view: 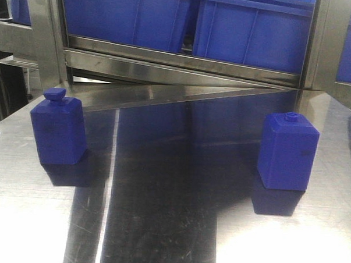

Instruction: Pick and sort blue part to right shelf

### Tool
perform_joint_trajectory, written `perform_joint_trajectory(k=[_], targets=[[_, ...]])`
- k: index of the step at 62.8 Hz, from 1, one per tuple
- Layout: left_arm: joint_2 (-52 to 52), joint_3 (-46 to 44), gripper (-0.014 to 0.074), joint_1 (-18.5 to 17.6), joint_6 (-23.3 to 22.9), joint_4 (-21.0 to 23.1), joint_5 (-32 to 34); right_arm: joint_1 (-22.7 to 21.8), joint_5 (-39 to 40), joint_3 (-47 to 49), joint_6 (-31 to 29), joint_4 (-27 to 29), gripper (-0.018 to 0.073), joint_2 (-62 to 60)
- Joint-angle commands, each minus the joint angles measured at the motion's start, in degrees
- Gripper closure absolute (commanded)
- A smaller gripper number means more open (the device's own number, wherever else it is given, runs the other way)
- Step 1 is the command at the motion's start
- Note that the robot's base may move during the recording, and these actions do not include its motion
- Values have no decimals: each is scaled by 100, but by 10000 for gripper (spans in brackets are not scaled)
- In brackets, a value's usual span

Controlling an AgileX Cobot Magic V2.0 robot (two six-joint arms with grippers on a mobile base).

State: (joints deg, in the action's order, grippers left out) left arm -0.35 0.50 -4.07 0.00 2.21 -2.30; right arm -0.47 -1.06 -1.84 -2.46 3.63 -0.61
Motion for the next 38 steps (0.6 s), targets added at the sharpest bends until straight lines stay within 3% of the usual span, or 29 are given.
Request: perform_joint_trajectory(k=[1, 30, 38], targets=[[-116, 123, 472, 9, -60, 13, 448, -32, 518, 131, -40, 26, 506, -121], [-116, 123, 472, 9, -60, 13, 448, -32, 505, 163, -40, 26, 506, -115], [-116, 123, 472, 9, -60, 13, 448, -32, 183, 434, -35, 26, 506, -83]])
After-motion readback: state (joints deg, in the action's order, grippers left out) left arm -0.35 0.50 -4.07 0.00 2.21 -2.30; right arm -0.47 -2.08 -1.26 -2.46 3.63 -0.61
